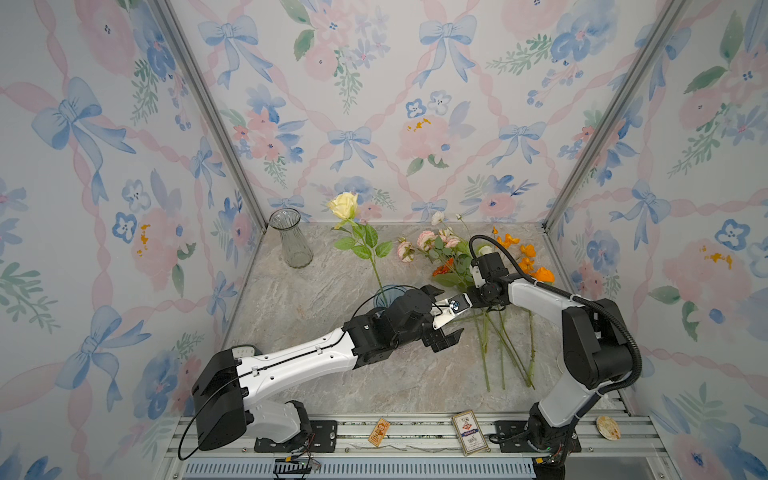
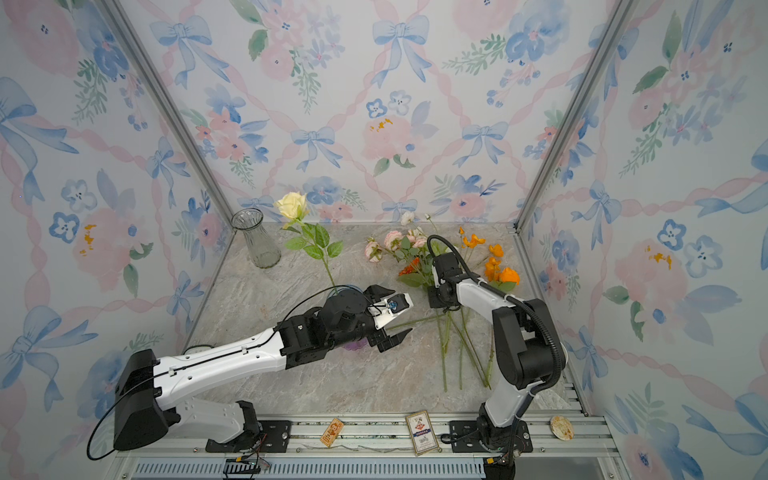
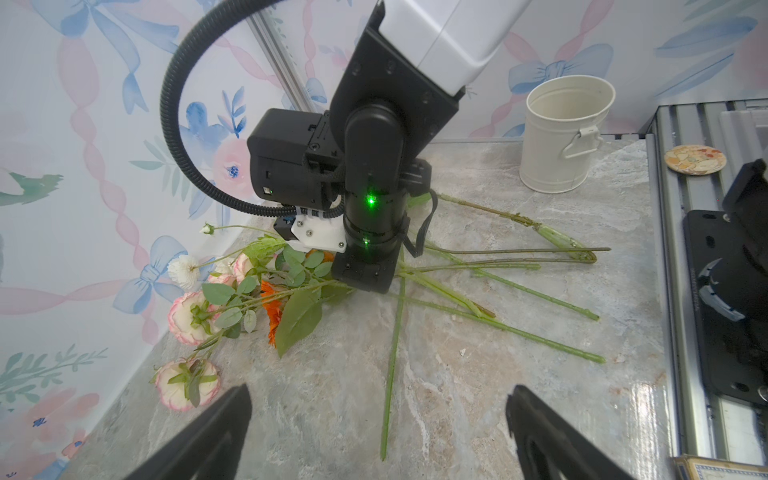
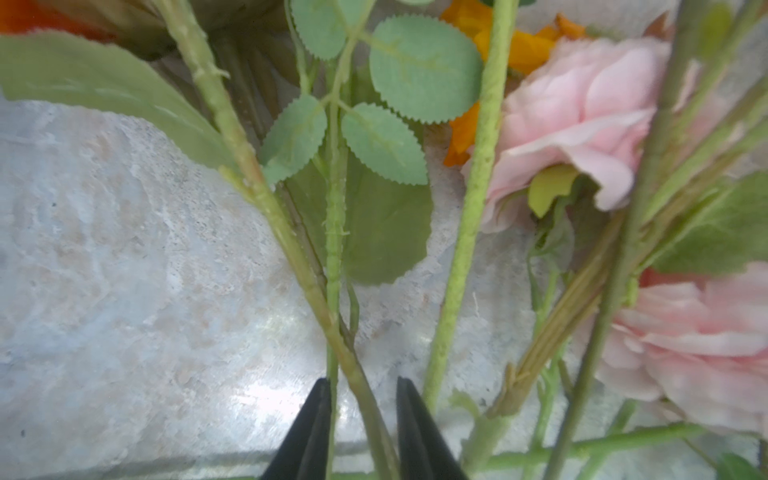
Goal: Arrange the flowers into the vase
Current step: 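Open the right gripper and move it back toward the flower pile, then grasp the pink carnation stems with the right gripper and lift them upright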
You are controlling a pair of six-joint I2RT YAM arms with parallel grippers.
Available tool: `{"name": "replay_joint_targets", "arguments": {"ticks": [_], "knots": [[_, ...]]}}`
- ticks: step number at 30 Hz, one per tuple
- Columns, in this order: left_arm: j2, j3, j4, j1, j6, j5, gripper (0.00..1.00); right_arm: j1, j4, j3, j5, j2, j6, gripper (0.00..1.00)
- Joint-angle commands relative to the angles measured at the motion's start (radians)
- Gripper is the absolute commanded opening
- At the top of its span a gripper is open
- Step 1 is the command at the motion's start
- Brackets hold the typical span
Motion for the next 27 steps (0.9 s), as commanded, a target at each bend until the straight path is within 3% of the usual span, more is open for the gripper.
{"name": "replay_joint_targets", "arguments": {"ticks": [1,8,15,27], "knots": [[-0.011,-0.016,0.013,0.001,0.014,-0.002,0.98,0.002,-0.034,0.037,-0.012,0.032,-0.015,0.26],[-0.020,-0.019,0.013,0.000,0.023,-0.011,0.98,0.003,-0.050,0.063,-0.035,0.058,-0.026,0.24],[-0.030,-0.020,0.014,0.001,0.030,-0.016,0.98,0.006,-0.049,0.060,-0.055,0.047,-0.045,0.00],[-0.061,-0.025,0.014,0.004,0.049,-0.045,0.98,0.013,-0.061,0.041,-0.146,-0.103,-0.083,0.00]]}}
